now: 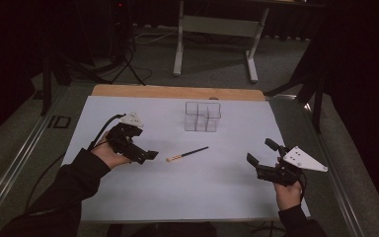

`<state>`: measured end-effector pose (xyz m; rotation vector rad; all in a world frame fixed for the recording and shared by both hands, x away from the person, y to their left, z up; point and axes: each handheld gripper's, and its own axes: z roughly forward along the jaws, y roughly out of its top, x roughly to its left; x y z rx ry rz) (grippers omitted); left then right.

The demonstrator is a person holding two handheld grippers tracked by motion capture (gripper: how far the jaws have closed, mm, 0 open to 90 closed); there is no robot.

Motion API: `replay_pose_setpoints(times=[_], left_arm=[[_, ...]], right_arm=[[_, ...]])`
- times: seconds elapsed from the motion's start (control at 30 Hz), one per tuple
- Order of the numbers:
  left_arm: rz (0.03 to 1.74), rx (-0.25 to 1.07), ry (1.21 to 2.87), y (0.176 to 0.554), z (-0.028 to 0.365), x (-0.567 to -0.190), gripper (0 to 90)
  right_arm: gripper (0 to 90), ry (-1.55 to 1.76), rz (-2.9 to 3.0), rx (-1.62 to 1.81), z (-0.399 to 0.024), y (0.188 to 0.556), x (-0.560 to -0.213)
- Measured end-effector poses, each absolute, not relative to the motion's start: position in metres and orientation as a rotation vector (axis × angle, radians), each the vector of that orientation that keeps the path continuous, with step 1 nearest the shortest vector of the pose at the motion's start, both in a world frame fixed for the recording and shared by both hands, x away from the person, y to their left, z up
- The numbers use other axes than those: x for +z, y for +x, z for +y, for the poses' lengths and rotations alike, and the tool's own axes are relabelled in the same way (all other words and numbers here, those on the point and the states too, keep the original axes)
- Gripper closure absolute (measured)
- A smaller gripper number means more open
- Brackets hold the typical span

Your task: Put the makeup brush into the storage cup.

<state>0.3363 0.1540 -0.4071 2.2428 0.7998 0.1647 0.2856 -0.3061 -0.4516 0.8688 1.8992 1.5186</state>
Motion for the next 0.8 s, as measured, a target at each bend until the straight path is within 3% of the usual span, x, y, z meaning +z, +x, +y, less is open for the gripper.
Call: replay_pose_setpoints(times=[0.8], left_arm=[[0.705, 0.076, 2.398, 0.361, 0.103, -0.405, 0.1]], right_arm=[[13.5, 0.860, 1.900, 1.520, -0.306, 0.286, -0.451]])
